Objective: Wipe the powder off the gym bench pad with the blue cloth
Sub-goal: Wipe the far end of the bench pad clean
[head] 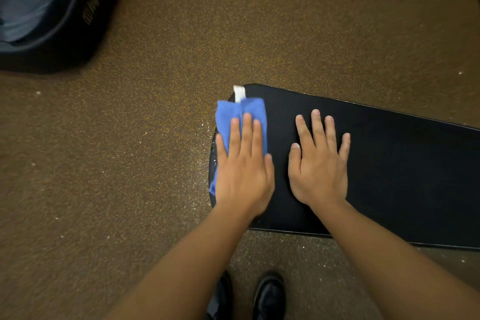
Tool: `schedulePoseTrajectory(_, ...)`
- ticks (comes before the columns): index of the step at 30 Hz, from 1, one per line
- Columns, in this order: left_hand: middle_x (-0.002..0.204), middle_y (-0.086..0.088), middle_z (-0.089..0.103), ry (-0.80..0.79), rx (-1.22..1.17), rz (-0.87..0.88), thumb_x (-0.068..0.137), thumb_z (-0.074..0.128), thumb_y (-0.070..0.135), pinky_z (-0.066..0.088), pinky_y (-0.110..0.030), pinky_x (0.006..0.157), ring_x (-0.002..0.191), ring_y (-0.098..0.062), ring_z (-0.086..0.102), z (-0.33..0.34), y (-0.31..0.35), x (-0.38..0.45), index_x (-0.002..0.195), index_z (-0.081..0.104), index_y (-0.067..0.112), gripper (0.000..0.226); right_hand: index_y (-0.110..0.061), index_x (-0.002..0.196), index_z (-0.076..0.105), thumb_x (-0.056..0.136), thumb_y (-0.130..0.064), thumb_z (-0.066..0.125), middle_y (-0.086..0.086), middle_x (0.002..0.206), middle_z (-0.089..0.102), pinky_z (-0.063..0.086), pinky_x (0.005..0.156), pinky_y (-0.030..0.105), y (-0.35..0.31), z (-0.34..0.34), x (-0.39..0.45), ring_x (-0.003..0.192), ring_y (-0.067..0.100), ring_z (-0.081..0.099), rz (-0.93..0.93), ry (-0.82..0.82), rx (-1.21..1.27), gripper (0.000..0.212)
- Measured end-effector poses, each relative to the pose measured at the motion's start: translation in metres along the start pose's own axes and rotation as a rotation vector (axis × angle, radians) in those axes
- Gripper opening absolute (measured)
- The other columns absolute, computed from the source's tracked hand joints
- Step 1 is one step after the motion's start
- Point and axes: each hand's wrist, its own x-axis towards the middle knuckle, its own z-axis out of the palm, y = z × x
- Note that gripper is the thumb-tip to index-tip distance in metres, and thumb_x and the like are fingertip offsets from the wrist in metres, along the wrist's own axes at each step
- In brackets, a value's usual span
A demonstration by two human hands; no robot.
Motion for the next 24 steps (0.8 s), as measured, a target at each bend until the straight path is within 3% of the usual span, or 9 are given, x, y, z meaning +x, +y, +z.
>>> schedulePoseTrajectory(3, 0.163, -0.012, 0.015, -0.037, 0.049, 0.089, 0.098, 0.024, 0.034, 0.011, -0.057, 0.119, 0.151, -0.030, 0.007, 0.005, 0.009, -0.012, 0.154, 0.019, 0.006, 0.063, -0.024, 0.154, 0.020, 0.098, -0.038, 0.020, 0.004, 0.163, 0.013, 0.006, 0.119, 0.058, -0.002, 0.001, -0.001, 0.151, 0.026, 0.005, 0.001, -0.016, -0.017, 0.058)
schedulePoseTrajectory(8, 0.165, -0.005, -0.005, -0.129, 0.067, 0.196, 0.100, 0.015, 0.035, -0.002, -0.052, 0.120, 0.151, -0.025, -0.011, -0.003, 0.012, 0.050, 0.156, 0.001, 0.012, 0.062, -0.024, 0.154, 0.020, 0.098, -0.039, 0.016, 0.004, 0.163, 0.012, 0.007, 0.119, 0.058, 0.002, 0.000, -0.001, 0.151, 0.025, 0.005, -0.005, -0.029, -0.027, 0.058)
schedulePoseTrajectory(13, 0.165, -0.003, -0.010, -0.121, 0.071, 0.096, 0.103, 0.023, 0.035, -0.004, -0.050, 0.120, 0.150, -0.023, -0.012, -0.015, -0.005, 0.080, 0.156, -0.003, 0.014, 0.062, -0.026, 0.154, 0.022, 0.098, -0.038, 0.020, 0.002, 0.163, 0.014, 0.006, 0.119, 0.057, 0.003, -0.001, 0.000, 0.151, 0.024, 0.006, -0.009, -0.021, -0.002, 0.057)
schedulePoseTrajectory(17, 0.165, -0.007, -0.003, -0.048, 0.017, -0.014, 0.101, 0.022, 0.034, -0.001, -0.052, 0.121, 0.151, -0.026, -0.009, -0.009, -0.003, 0.033, 0.157, 0.004, 0.010, 0.063, -0.025, 0.154, 0.021, 0.099, -0.037, 0.021, 0.003, 0.163, 0.014, 0.006, 0.119, 0.057, 0.002, 0.000, 0.000, 0.151, 0.025, 0.006, -0.005, -0.020, 0.000, 0.056)
schedulePoseTrajectory(21, 0.164, -0.010, 0.005, -0.087, 0.065, 0.135, 0.098, 0.019, 0.033, 0.003, -0.054, 0.120, 0.151, -0.029, -0.002, 0.006, 0.016, -0.006, 0.156, 0.011, 0.008, 0.063, -0.024, 0.154, 0.021, 0.098, -0.035, 0.018, 0.003, 0.163, 0.014, 0.008, 0.118, 0.058, 0.001, 0.001, 0.001, 0.150, 0.025, 0.006, -0.005, -0.022, -0.017, 0.057)
schedulePoseTrajectory(24, 0.165, -0.007, 0.000, -0.113, 0.064, 0.192, 0.096, 0.009, 0.035, 0.003, -0.054, 0.121, 0.151, -0.027, -0.006, 0.002, 0.014, 0.028, 0.156, 0.006, 0.011, 0.065, -0.025, 0.154, 0.020, 0.098, -0.036, 0.015, 0.002, 0.163, 0.013, 0.008, 0.119, 0.057, 0.002, 0.000, 0.000, 0.151, 0.024, 0.005, 0.000, -0.024, -0.010, 0.057)
